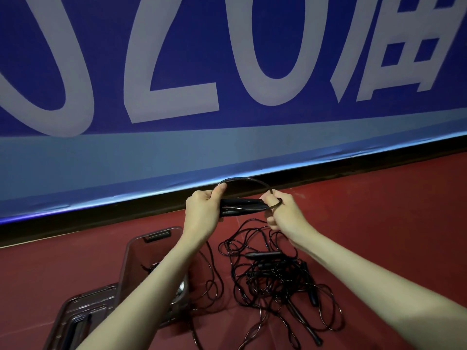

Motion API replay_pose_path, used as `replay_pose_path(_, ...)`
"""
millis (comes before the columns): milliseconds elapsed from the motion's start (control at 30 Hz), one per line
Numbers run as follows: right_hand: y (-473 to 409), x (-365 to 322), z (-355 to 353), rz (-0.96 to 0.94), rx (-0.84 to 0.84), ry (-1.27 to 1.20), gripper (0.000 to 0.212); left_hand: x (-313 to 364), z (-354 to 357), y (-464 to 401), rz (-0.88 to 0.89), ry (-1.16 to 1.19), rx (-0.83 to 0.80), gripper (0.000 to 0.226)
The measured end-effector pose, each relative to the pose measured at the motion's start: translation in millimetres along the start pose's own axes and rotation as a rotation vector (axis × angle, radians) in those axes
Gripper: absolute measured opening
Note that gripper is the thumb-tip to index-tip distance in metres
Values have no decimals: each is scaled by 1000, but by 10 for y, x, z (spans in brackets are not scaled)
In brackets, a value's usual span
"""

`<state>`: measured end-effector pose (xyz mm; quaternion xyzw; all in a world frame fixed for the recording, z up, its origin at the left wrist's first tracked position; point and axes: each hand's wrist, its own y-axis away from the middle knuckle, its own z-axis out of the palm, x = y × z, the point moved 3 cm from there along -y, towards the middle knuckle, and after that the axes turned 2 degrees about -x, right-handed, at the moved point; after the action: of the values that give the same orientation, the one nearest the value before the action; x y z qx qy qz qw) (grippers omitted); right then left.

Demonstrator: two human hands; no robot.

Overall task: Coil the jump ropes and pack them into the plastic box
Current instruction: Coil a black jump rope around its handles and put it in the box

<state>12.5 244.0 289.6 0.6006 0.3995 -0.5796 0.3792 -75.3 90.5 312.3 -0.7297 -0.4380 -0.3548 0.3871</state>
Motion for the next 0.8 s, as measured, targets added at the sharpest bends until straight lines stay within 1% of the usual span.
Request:
replay_pose_path(67, -5, -41, -84, -2, -53, 48, 23, 10, -40, -50, -41, -15, -160, 61)
replay_pose_path(133, 7, -120, -161, -18, -123, 172, 23, -1, -74, -70, -75, -1, -340, 59)
replay_pose_path(200, 18, -200, -198, -31, -205, 240, 23, -9, -95, -46, -89, 5, -503, 57)
replay_pose_path(267, 15, -243, -223, -35, -243, 258, 25, -19, -112, -22, -74, -23, -604, 58)
replay_pose_path(367, 5, -235, -268, -24, -274, 293, 27, -52, -220, -66, -7, -62, -611, 55)
replay_pose_path(433, 21, -208, -290, -3, -329, 291, 26, -61, -339, -120, 61, -18, -589, 58)
replay_pose_path(500, 51, -207, -296, 5, -388, 221, 23, -95, -442, -185, 116, 35, -525, 58)
replay_pose_path(600, 76, -281, -271, -31, -413, 51, 21, -229, -428, -216, 114, 85, -435, 43)
replay_pose_path(700, 66, -351, -188, -93, -351, -46, 24, -443, -178, -107, 110, 16, -445, 35)
replay_pose_path(767, 37, -347, -164, -129, -252, -77, 24, -517, 23, 33, 88, -37, -483, 31)
replay_pose_path(800, 14, -343, -164, -151, -187, -81, 22, -502, 125, 121, 75, -36, -523, 32)
